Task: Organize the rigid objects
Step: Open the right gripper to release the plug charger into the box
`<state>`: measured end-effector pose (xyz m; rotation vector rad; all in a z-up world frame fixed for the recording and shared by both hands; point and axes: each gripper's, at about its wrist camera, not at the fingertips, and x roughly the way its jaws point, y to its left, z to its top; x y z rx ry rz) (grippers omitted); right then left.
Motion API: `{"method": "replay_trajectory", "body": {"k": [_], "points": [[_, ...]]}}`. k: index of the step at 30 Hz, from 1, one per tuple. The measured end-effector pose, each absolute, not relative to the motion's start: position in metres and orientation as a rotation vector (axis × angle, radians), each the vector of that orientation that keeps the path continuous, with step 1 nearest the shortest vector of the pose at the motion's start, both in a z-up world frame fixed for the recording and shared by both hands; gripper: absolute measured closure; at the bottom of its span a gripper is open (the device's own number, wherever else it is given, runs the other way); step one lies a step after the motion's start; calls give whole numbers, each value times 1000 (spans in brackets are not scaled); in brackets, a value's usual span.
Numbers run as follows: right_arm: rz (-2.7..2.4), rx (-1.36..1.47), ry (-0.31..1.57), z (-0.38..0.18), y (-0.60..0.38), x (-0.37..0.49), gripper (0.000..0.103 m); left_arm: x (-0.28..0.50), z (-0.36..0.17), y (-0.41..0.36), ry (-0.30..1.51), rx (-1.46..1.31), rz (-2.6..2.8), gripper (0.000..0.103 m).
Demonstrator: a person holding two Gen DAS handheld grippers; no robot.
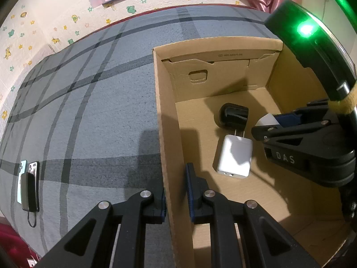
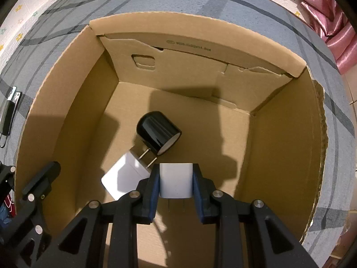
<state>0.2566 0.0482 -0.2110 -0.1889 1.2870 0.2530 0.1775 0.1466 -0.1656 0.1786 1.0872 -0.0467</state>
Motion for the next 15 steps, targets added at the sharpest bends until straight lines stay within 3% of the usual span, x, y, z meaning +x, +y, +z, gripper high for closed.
{"method": "replay_trajectory", "body": {"k": [8, 15], "points": [[268, -188, 1293, -215, 48, 265, 74, 177, -165, 147, 1086, 172, -46, 88], [273, -195, 1265, -207, 45, 263, 67, 178, -166, 147, 1086, 172, -46, 88]]}}
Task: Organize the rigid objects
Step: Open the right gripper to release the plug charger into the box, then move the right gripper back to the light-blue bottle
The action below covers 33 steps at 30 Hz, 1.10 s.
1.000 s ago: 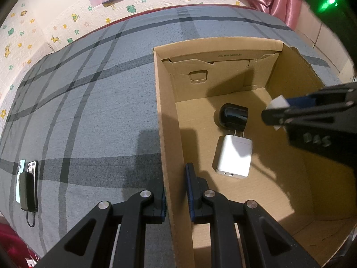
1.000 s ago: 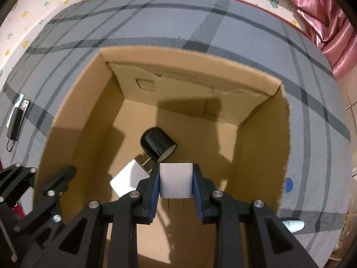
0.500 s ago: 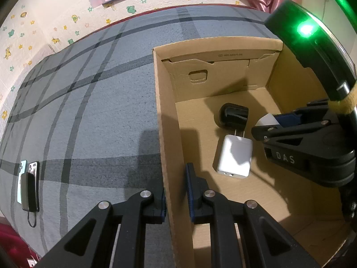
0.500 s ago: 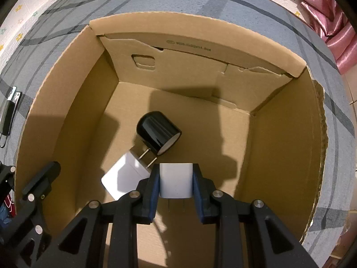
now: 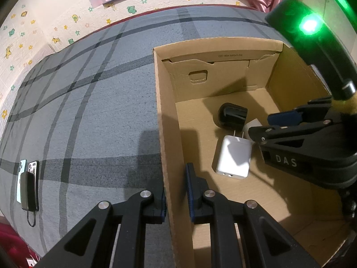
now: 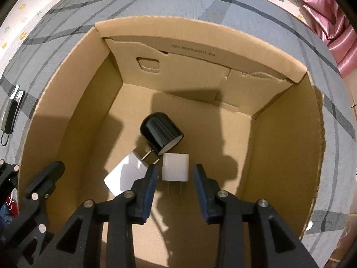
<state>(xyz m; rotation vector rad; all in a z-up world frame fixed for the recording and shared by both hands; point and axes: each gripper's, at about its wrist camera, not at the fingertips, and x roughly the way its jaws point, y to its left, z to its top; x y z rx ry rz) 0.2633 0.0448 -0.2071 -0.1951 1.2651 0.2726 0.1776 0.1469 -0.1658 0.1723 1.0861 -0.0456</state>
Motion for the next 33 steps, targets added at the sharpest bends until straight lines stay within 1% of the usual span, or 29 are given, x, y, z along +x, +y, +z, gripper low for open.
{"method": "replay_trajectory", "body": {"k": [5, 7, 8, 15, 20, 29, 33], "points": [[281, -203, 1237, -201, 44, 255, 66, 178, -165, 147, 1087, 171, -45, 88], [279, -195, 1227, -196, 43, 254, 59, 178, -165, 146, 1087, 174, -43, 88], [269, -193, 1220, -192, 41, 253, 57, 178, -166, 146, 1087, 174, -43, 88], [268, -175, 1164, -161, 37, 246, 53, 178, -166, 145, 1087, 178, -39, 88], [251, -165, 1124, -141, 26, 243, 47, 178, -166, 143, 1089, 178, -35, 88], [232, -134, 1057, -107, 2, 236, 32, 178, -165, 141, 1089, 187, -26, 88], [209, -117, 1034, -97, -13, 231, 22, 178, -165, 139, 1090, 189, -24, 88]]}}
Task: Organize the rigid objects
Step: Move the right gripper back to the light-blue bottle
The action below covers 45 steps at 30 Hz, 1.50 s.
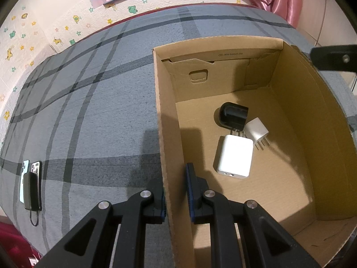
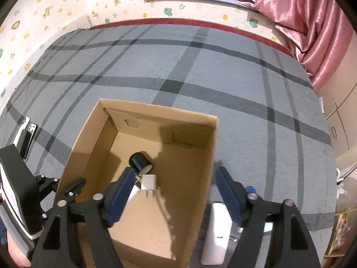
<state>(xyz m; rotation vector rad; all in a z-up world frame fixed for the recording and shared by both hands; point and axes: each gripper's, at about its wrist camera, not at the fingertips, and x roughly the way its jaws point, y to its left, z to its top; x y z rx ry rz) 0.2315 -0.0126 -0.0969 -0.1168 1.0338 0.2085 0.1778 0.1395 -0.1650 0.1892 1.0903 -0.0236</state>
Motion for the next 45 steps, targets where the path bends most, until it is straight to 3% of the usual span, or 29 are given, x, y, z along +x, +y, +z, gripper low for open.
{"method": "replay_trajectory", "body": {"k": [3, 7, 10, 22, 45], "points": [[195, -102, 1024, -91, -25, 229, 18, 178, -165, 139, 1090, 190, -23, 88], [181, -86, 1013, -85, -42, 225, 4, 178, -165, 138, 1089, 192, -21, 88], [173, -77, 1013, -83, -55, 223, 2, 177, -164, 138, 1089, 191, -20, 88], [89, -61, 1014, -90, -114, 213, 1, 177, -163, 139, 1085, 187, -19, 88], [23, -63, 1140, -189, -172, 203, 1, 175, -165, 136, 1080, 189, -8, 88]]}}
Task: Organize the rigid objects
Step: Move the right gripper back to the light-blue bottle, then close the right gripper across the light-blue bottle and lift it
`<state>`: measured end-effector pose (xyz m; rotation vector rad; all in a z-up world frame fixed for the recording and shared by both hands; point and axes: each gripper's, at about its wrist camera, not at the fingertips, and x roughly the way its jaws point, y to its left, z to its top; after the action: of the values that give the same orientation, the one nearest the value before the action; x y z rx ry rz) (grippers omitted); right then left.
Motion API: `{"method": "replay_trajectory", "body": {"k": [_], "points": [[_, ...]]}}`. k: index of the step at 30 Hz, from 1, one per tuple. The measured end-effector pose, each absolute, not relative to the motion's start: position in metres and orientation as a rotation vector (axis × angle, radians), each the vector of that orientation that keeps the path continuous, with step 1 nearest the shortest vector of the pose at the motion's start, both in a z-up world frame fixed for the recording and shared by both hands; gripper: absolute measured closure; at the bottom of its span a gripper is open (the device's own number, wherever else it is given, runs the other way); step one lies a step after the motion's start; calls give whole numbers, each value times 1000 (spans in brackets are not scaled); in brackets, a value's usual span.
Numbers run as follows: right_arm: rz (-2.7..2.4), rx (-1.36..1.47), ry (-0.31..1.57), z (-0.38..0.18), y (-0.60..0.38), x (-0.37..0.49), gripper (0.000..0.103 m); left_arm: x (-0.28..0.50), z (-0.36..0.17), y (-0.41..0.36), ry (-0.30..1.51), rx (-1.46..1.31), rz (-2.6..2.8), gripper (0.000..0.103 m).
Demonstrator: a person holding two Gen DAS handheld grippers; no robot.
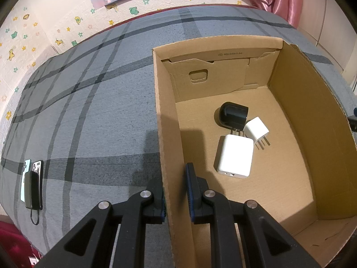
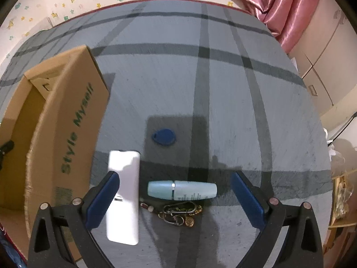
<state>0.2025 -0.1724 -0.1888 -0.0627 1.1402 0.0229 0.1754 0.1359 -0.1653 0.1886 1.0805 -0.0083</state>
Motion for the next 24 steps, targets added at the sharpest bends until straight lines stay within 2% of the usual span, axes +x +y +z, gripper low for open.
{"method": "replay_trajectory", "body": {"k": [24], "points": [[6, -34, 1235, -252, -193, 217, 1, 175, -166, 134, 1081, 194, 6, 88]]}}
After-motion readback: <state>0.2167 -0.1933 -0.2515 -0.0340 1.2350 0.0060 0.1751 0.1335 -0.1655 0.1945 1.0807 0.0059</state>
